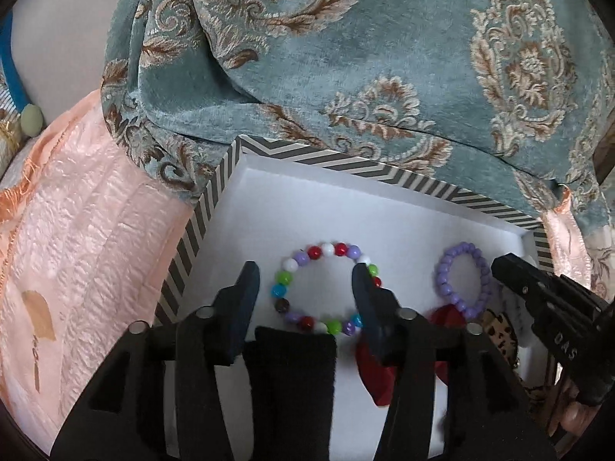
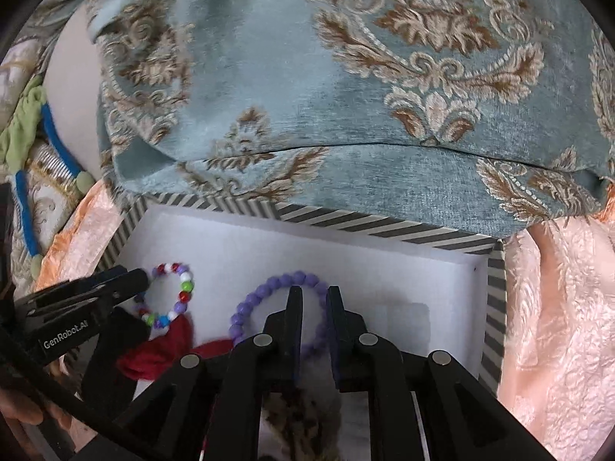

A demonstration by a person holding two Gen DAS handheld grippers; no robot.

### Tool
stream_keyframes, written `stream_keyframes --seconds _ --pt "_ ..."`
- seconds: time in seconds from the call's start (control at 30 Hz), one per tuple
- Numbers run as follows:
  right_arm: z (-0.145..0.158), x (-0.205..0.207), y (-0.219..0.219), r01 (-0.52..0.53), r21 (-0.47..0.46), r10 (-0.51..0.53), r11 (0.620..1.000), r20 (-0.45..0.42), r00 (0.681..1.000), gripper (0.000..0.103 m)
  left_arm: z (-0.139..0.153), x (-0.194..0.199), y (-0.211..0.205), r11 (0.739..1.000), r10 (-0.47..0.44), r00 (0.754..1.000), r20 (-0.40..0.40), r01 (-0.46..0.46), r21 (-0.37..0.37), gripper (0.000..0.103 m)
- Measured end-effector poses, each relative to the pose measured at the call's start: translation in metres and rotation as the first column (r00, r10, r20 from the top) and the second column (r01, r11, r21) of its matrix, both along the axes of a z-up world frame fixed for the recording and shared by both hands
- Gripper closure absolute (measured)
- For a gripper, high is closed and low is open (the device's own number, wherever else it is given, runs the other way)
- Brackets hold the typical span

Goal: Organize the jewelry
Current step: 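Lower both bracelets into the tray and open both tools, then move both tools back over the remaining bracelet pile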

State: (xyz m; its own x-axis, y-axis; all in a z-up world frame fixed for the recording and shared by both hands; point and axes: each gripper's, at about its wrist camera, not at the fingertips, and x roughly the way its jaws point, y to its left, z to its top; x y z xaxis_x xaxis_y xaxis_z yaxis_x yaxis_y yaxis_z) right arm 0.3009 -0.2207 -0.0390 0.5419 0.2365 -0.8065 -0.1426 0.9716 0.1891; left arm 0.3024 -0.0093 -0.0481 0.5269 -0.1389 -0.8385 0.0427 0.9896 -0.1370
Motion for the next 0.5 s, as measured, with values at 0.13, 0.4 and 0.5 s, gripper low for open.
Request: stream_keyframes --seconds 0.13,0.4,0.5 --pt "0.010 -0.021 0.003 -0.003 0.007 0.003 1.000 0.029 1.000 0.072 0.009 -0.014 0.001 1.000 0.002 1.000 0.010 -0.002 0.013 0.050" --pt "0.035 -0.070 0.015 -0.025 -0.004 0.026 1.000 0.090 0.996 0.062 0.032 -0.058 -0.003 0.999 -0.001 0.998 0.059 -0.001 0.044 0.050" --pt "0.044 -0.092 0.020 -0.027 0.009 0.026 1.000 0.103 0.994 0.062 0.040 -0.077 -0.005 0.999 0.001 0.997 0.075 -0.003 0.036 0.050"
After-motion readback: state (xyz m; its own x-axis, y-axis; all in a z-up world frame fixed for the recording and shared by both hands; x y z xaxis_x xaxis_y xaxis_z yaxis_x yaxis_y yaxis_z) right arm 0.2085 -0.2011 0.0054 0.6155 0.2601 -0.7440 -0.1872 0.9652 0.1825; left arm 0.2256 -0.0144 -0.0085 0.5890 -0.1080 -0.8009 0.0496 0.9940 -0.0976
